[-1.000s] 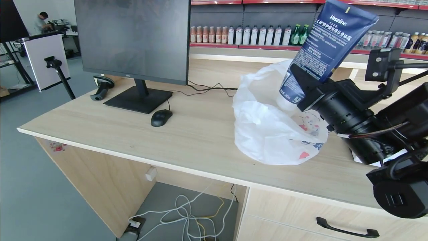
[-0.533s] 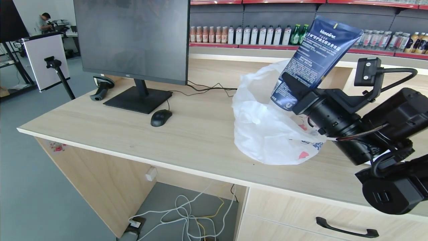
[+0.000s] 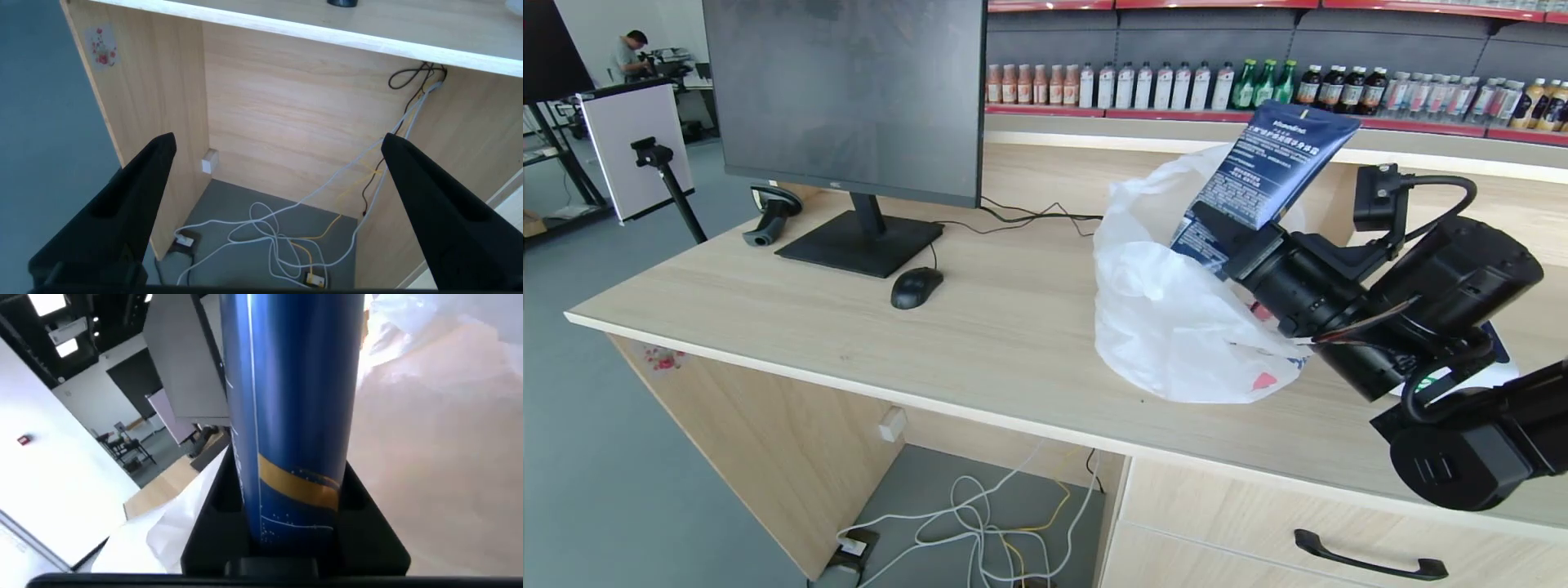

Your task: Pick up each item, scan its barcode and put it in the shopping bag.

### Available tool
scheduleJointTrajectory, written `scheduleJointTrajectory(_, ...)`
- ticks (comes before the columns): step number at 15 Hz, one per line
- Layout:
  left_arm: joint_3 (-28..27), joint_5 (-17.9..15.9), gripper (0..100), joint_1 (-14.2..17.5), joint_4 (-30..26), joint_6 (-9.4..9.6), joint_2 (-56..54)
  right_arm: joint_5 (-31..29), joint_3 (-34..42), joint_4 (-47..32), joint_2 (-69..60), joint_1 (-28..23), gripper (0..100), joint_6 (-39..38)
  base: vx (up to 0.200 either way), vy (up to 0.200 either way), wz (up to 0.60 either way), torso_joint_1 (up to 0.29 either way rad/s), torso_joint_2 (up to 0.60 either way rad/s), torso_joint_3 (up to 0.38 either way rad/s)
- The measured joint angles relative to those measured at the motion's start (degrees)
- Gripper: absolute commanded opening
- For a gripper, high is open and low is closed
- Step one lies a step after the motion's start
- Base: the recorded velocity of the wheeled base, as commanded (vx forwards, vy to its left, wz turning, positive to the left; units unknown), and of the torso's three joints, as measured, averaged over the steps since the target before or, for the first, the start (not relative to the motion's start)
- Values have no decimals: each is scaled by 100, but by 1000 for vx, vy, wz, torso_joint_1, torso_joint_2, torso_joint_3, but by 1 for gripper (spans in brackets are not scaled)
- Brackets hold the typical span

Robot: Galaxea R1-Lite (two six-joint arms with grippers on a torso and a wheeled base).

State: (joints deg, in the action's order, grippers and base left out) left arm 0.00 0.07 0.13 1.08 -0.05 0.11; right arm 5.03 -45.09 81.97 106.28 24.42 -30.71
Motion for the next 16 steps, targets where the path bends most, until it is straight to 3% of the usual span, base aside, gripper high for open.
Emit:
scheduleJointTrajectory(5, 0, 0, 100, -2, 13, 18, 0, 189, 11, -711, 33, 20, 0, -692, 0, 0, 0, 0, 0, 0)
scheduleJointTrajectory(11, 0, 0, 100, -2, 13, 23, 0, 315, 87, -983, 144, 20, 0, -741, 0, 0, 0, 0, 0, 0)
scheduleJointTrajectory(16, 0, 0, 100, -2, 11, 23, 0, 336, -449, -2071, 130, 16, 0, -734, 0, 0, 0, 0, 0, 0)
